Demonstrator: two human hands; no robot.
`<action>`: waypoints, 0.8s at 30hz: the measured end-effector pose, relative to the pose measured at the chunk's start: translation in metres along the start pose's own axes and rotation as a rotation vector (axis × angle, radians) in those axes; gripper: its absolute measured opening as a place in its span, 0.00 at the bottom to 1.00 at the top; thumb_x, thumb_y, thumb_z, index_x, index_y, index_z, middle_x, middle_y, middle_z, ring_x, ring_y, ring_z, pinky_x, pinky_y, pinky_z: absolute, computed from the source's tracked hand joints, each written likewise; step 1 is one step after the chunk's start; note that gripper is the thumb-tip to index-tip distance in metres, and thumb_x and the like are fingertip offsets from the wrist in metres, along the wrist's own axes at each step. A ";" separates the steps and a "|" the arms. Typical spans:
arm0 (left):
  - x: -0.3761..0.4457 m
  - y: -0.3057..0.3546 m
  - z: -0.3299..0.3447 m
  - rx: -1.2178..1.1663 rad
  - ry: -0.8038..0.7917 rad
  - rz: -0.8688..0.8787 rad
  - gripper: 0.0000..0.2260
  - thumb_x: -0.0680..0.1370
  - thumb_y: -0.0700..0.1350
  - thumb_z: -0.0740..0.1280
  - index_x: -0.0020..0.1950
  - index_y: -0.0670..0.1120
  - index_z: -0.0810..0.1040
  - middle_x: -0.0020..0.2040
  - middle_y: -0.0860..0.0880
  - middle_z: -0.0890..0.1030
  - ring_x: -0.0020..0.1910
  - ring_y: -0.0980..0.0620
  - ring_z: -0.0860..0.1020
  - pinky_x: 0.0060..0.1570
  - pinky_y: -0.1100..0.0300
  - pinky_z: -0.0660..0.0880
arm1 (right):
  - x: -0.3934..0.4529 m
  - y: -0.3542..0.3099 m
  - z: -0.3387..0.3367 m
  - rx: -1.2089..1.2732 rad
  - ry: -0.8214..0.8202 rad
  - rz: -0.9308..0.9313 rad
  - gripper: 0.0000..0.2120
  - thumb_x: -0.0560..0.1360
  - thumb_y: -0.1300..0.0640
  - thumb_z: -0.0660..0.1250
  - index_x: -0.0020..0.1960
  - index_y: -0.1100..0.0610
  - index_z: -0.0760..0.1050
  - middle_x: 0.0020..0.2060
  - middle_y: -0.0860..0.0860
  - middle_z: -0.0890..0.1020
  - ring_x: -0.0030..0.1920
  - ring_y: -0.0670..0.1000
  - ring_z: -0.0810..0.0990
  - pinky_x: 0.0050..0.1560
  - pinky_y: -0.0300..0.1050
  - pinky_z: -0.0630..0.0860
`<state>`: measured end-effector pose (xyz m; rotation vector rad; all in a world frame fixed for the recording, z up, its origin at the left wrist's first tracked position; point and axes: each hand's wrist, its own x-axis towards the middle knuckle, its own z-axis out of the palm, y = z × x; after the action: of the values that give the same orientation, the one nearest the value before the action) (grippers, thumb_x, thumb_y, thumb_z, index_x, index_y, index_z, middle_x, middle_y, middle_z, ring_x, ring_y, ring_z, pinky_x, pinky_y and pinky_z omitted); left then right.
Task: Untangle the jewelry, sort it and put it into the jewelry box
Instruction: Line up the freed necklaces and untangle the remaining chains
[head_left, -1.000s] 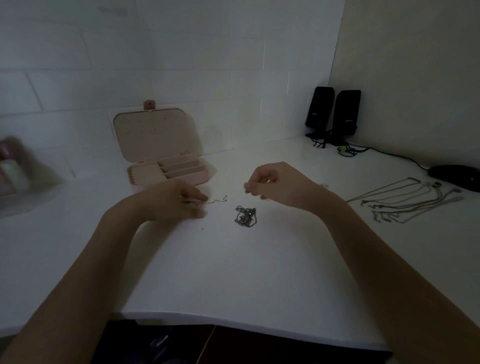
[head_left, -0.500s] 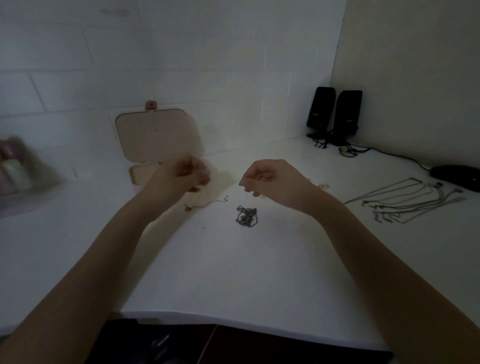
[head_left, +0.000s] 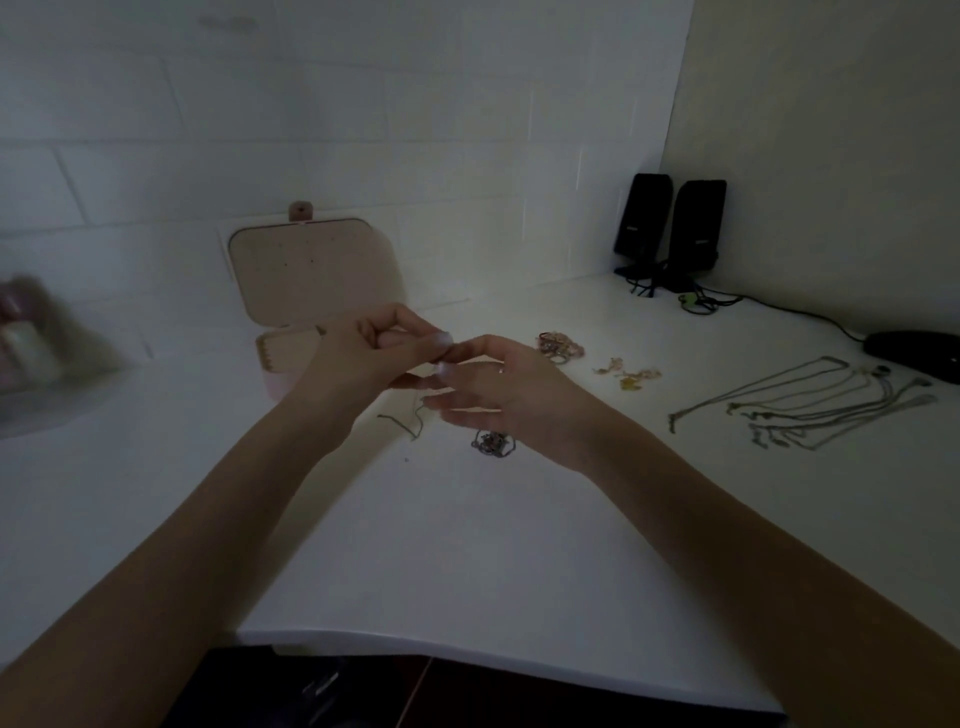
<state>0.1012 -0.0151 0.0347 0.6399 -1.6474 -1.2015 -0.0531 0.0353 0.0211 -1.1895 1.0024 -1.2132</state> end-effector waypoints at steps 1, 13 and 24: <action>0.000 0.000 0.000 -0.005 -0.002 -0.004 0.04 0.65 0.43 0.71 0.30 0.51 0.81 0.31 0.50 0.82 0.32 0.55 0.81 0.32 0.63 0.78 | 0.000 0.001 0.001 -0.011 -0.014 0.010 0.11 0.73 0.61 0.71 0.54 0.60 0.73 0.48 0.59 0.83 0.49 0.57 0.83 0.57 0.50 0.78; 0.003 -0.007 -0.003 -0.093 0.085 -0.052 0.03 0.72 0.39 0.68 0.41 0.44 0.75 0.34 0.47 0.83 0.35 0.53 0.82 0.40 0.63 0.79 | -0.001 -0.005 -0.008 -0.243 0.189 -0.151 0.05 0.72 0.65 0.71 0.47 0.66 0.81 0.32 0.54 0.82 0.30 0.47 0.80 0.38 0.37 0.80; 0.003 -0.001 -0.004 -0.080 0.316 -0.012 0.08 0.79 0.36 0.61 0.41 0.45 0.70 0.40 0.44 0.77 0.28 0.57 0.78 0.33 0.60 0.80 | 0.001 -0.006 -0.025 -0.340 0.379 -0.160 0.04 0.73 0.65 0.70 0.46 0.67 0.80 0.33 0.58 0.80 0.23 0.41 0.76 0.30 0.33 0.77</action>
<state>0.1037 -0.0198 0.0348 0.7481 -1.3264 -1.1055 -0.0787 0.0314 0.0233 -1.3493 1.4624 -1.4698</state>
